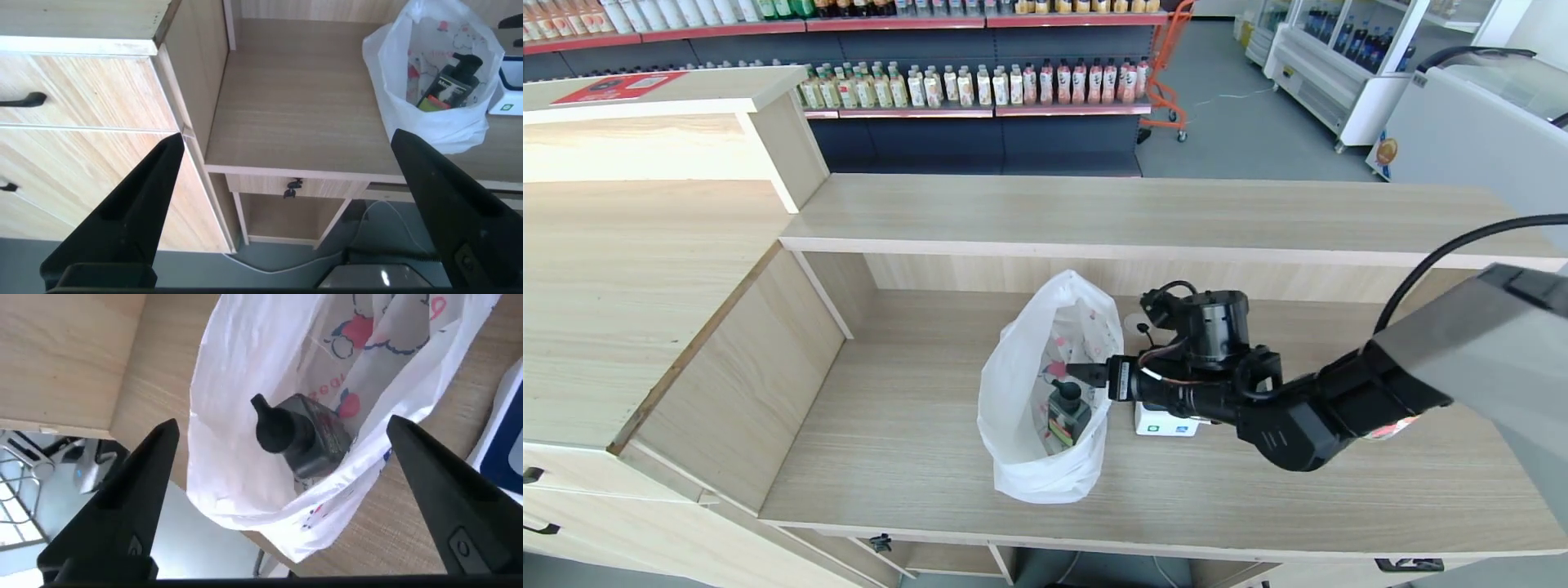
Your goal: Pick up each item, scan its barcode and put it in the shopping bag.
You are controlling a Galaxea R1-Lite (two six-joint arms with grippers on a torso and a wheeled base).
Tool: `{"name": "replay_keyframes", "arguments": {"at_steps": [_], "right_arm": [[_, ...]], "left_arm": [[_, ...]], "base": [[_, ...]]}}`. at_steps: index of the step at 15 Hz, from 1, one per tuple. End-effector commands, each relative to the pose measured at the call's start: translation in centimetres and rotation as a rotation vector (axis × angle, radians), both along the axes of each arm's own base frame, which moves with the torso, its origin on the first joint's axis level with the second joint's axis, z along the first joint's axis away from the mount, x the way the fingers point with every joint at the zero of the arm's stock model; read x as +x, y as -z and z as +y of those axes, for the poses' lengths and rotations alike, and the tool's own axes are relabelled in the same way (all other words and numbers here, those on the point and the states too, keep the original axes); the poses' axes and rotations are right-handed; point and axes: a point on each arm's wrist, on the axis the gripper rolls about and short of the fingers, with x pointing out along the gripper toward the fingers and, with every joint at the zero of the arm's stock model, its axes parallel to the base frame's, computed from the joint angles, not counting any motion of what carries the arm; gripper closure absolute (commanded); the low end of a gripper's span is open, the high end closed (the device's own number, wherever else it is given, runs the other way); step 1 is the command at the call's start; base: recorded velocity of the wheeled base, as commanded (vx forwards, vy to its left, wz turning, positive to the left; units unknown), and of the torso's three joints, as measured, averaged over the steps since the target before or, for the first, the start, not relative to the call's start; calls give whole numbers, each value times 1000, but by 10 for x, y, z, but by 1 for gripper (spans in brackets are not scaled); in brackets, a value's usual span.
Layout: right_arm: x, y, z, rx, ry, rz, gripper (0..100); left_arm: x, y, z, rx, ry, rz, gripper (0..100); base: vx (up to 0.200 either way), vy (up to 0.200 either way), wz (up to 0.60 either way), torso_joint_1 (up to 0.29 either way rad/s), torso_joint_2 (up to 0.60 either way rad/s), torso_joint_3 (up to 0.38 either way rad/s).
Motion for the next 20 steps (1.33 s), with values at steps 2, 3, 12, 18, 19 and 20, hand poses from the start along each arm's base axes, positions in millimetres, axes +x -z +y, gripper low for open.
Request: {"name": "replay_keyframes", "arguments": {"at_steps": [2, 3, 12, 18, 19, 20], "right_arm": [[-81, -110, -87, 139, 55, 64, 0], [-96, -122, -104, 49, 104, -13, 0], [-164, -122, -169, -279, 387, -207, 0], [-164, -123, -171, -127, 463, -36, 0], [-164, -123, -171, -122, 466, -26, 0], [-164, -122, -170, -114, 470, -15, 0]], "left_arm": [[0, 0, 0, 0, 0, 1, 0], [0, 0, 0, 0, 0, 1, 0], [0, 0, 0, 0, 0, 3, 0], [0, 0, 0, 1, -2, 0, 0], [0, 0, 0, 1, -2, 0, 0], [0, 0, 0, -2, -3, 1, 0]], "base": [[0, 0, 0, 0, 0, 0], [0, 0, 0, 0, 0, 0], [0, -22, 0, 0, 0, 0], [0, -200, 0, 6, 2, 5], [0, -200, 0, -7, -7, 7], [0, -200, 0, -2, -2, 2]]}}
